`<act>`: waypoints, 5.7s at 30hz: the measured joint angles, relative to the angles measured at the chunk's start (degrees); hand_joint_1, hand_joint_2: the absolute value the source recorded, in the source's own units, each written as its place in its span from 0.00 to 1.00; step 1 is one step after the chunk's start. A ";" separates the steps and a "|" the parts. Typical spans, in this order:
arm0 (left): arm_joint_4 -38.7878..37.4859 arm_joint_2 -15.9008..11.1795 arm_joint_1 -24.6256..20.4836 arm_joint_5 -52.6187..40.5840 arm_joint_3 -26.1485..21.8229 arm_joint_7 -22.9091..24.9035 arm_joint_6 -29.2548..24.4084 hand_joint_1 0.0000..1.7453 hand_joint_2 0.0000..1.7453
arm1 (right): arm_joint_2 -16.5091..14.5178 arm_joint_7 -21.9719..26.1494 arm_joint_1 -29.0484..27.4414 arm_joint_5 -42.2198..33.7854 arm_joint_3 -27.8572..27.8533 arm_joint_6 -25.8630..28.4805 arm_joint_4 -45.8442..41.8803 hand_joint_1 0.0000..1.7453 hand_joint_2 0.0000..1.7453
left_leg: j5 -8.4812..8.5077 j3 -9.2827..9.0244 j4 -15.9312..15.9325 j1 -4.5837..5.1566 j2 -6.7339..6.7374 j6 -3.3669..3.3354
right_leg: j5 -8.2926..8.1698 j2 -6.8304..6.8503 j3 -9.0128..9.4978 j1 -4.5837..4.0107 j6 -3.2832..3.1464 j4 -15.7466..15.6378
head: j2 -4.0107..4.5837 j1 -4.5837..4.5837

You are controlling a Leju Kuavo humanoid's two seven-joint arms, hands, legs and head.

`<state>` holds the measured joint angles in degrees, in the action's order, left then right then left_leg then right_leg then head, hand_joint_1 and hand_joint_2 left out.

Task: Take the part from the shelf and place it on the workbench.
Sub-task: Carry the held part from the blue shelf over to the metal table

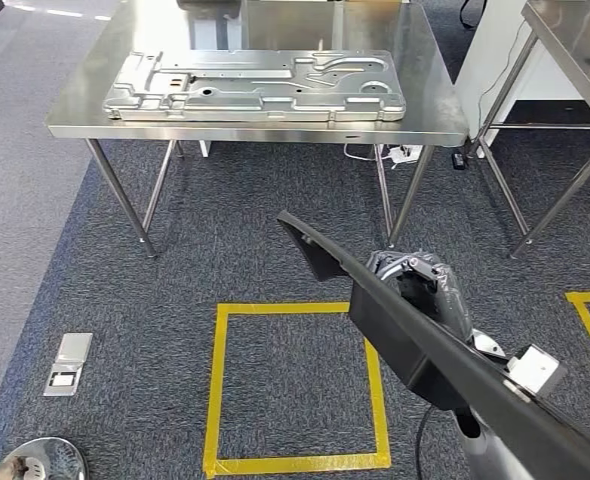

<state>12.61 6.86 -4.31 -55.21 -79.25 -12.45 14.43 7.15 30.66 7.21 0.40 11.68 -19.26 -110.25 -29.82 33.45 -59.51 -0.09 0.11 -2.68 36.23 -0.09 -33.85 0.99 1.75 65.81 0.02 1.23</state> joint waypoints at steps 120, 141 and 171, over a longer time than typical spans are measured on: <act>0.00 0.91 0.21 1.68 -1.73 -0.10 -0.38 0.00 1.00 | 0.89 -2.76 2.86 -1.40 4.15 0.90 0.75 1.00 1.00 | -0.05 1.39 -0.72 0.62 -0.18 0.02 | -1.98 -0.03 2.84 0.42 -0.38 -5.51 | 0.00 -0.44; 0.00 1.16 0.04 1.00 -1.70 -0.49 -0.13 0.00 1.00 | 1.14 -2.71 2.79 -1.65 3.98 0.83 0.63 1.00 1.00 | -9.04 6.16 -16.04 -0.24 -0.11 3.00 | -3.94 0.14 0.55 0.21 -2.15 -4.99 | 0.00 -0.55; 0.00 1.27 0.05 0.94 -1.70 -0.43 -0.13 0.00 1.00 | 1.36 -2.90 2.75 -1.66 3.97 0.76 0.62 1.00 1.00 | -8.99 5.72 -15.23 -0.30 -0.17 2.99 | -4.27 0.22 0.94 0.27 -1.92 -5.76 | 0.00 -0.72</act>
<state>12.61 8.13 -4.25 -54.27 -80.96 -12.88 14.30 8.50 27.76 9.96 -1.25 15.65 -18.50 -109.63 -38.81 39.18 -74.74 -0.40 -0.06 0.31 31.95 0.13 -32.91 1.27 -0.17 60.05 0.02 0.51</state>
